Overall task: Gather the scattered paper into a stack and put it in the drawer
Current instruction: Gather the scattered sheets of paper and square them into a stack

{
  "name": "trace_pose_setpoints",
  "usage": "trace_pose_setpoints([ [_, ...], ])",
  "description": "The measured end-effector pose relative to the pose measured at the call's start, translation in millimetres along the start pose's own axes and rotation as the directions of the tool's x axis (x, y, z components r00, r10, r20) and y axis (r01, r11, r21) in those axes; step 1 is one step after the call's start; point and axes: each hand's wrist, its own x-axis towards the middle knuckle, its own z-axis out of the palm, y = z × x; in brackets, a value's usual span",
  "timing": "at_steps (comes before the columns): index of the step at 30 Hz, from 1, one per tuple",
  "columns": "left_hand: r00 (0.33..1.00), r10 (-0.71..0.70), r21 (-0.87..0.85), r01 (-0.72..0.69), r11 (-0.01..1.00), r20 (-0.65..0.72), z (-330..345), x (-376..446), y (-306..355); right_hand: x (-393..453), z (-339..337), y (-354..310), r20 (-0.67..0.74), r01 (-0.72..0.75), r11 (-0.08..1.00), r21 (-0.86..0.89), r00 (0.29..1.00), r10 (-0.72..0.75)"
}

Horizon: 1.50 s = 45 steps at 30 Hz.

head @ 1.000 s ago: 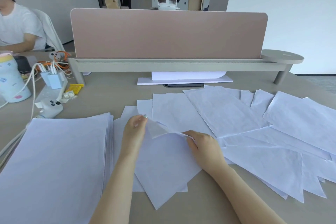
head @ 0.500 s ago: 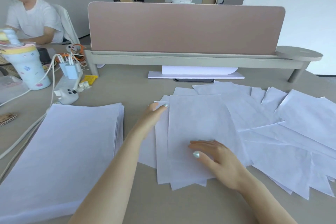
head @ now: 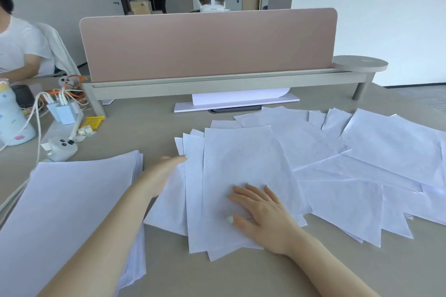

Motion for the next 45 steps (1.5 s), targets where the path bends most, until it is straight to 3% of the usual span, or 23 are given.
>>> trace_pose_setpoints([
  [3,0.987,0.000,0.031,-0.005,1.000,0.158,12,-7,-3,-2,-4,-3,0.025,0.045,0.997,0.060,0.999,-0.046],
  [6,0.985,0.077,0.068,-0.088,0.994,0.153,21,-14,-2,-3,-12,-2,0.030,0.104,0.970,0.219,0.993,-0.113],
  [9,0.983,0.171,0.090,-0.176,0.980,0.061,8,-10,7,7,-29,20,-0.183,0.074,0.942,0.328,0.983,-0.014],
  [11,0.966,0.255,0.057,-0.252,0.966,-0.049,-10,-11,20,20,-44,48,-0.355,-0.035,0.963,0.269,0.925,0.133],
  [12,0.953,0.286,0.017,-0.286,0.958,-0.102,-21,-14,28,25,-51,63,-0.371,-0.139,0.964,0.227,0.903,0.218],
  [15,0.923,0.290,-0.213,-0.346,0.914,-0.253,-59,-21,46,27,-56,102,-0.227,-0.435,0.900,0.034,0.873,0.431],
  [17,0.913,0.244,-0.387,-0.365,0.846,-0.328,-78,-19,49,24,-55,109,-0.201,-0.462,0.887,-0.011,0.870,0.451],
  [20,0.960,0.205,-0.535,-0.277,0.798,-0.191,-72,-25,45,26,-59,101,-0.224,-0.429,0.903,0.024,0.878,0.423],
  [23,0.988,0.138,-0.515,-0.150,0.844,-0.062,-31,-24,38,29,-58,90,-0.191,-0.399,0.917,-0.011,0.901,0.390],
  [24,0.996,0.083,-0.494,-0.091,0.865,-0.037,-13,-21,37,28,-57,86,-0.174,-0.385,0.921,0.055,0.905,0.388],
  [26,1.000,0.016,-0.447,-0.013,0.894,0.002,23,-17,38,24,-60,83,-0.165,-0.340,0.862,0.376,0.891,0.423],
  [29,0.999,0.012,-0.364,-0.026,0.931,-0.041,70,-10,41,16,-76,91,-0.323,-0.206,0.663,0.720,0.746,0.583],
  [32,0.991,0.087,-0.283,-0.113,0.952,-0.103,106,-10,45,9,-88,111,-0.471,-0.113,0.615,0.781,0.540,0.697],
  [34,0.991,0.101,-0.245,-0.121,0.962,-0.091,125,-11,45,8,-90,120,-0.535,-0.117,0.653,0.748,0.475,0.698],
  [36,0.992,0.089,-0.227,-0.108,0.968,-0.092,141,-12,47,12,-86,129,-0.575,-0.259,0.736,0.626,0.485,0.659],
  [37,0.993,0.084,-0.236,-0.102,0.966,-0.083,145,-9,47,15,-82,135,-0.553,-0.360,0.760,0.541,0.529,0.644],
  [40,1.000,-0.003,-0.379,-0.003,0.926,-0.015,156,-6,58,19,-72,153,-0.366,-0.627,0.734,0.262,0.639,0.676],
  [45,0.985,-0.136,-0.518,0.173,0.838,0.109,166,-6,76,16,-73,156,-0.344,-0.646,0.742,0.181,0.665,0.663],
])
